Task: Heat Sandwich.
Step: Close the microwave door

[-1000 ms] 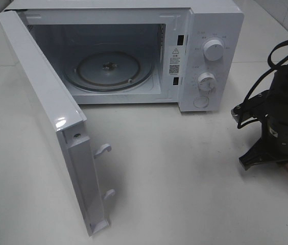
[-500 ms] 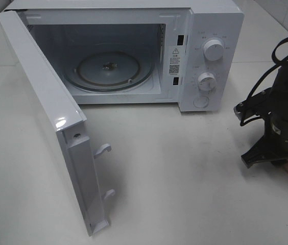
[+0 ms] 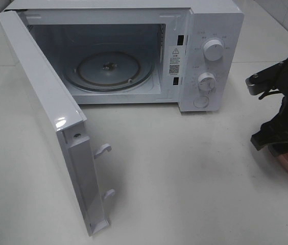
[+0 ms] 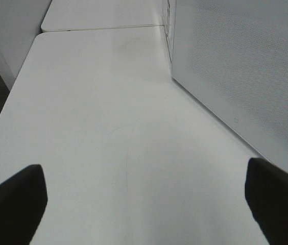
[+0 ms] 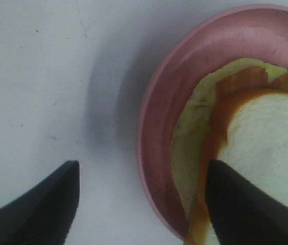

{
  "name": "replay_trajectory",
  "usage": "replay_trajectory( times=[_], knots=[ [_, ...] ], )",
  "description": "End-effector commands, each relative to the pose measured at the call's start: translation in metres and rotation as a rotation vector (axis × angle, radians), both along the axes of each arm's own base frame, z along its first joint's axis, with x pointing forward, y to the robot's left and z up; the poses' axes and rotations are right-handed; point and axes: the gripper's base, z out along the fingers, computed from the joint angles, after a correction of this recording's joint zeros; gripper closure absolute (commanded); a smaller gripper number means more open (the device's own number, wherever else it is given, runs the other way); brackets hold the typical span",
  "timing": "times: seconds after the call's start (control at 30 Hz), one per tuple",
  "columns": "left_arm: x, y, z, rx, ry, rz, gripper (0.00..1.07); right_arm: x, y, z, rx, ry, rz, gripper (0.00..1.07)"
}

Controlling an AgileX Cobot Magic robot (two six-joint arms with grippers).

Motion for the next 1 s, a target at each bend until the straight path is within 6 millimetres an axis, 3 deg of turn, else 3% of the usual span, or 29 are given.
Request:
replay_trajectory(
  times=[0.03, 0.4, 0.63, 1.0],
  knots=[
    [-0.003, 0.0, -0.001, -0.007, -0.031, 0.0, 0.03, -0.01, -0.002, 0.018, 0.031, 0.006, 0.009, 0.32],
    [-0.003, 0.0, -0.001, -0.007, -0.031, 0.0, 0.03, -0.045, -0.009, 0.062, 0.098, -0.04, -0.02, 0.31],
    [-0.003, 0.0, -0.001, -0.007, -0.031, 0.0, 0.03, -0.078, -0.02, 0.094, 0.129, -0.103, -0.032, 0.31],
    [-0.003, 0.0, -0.001, -0.007, -0.031, 0.0, 0.03, -0.124, -0.036, 0.124, 0.157, -0.19, -0.055, 0.31]
  ],
)
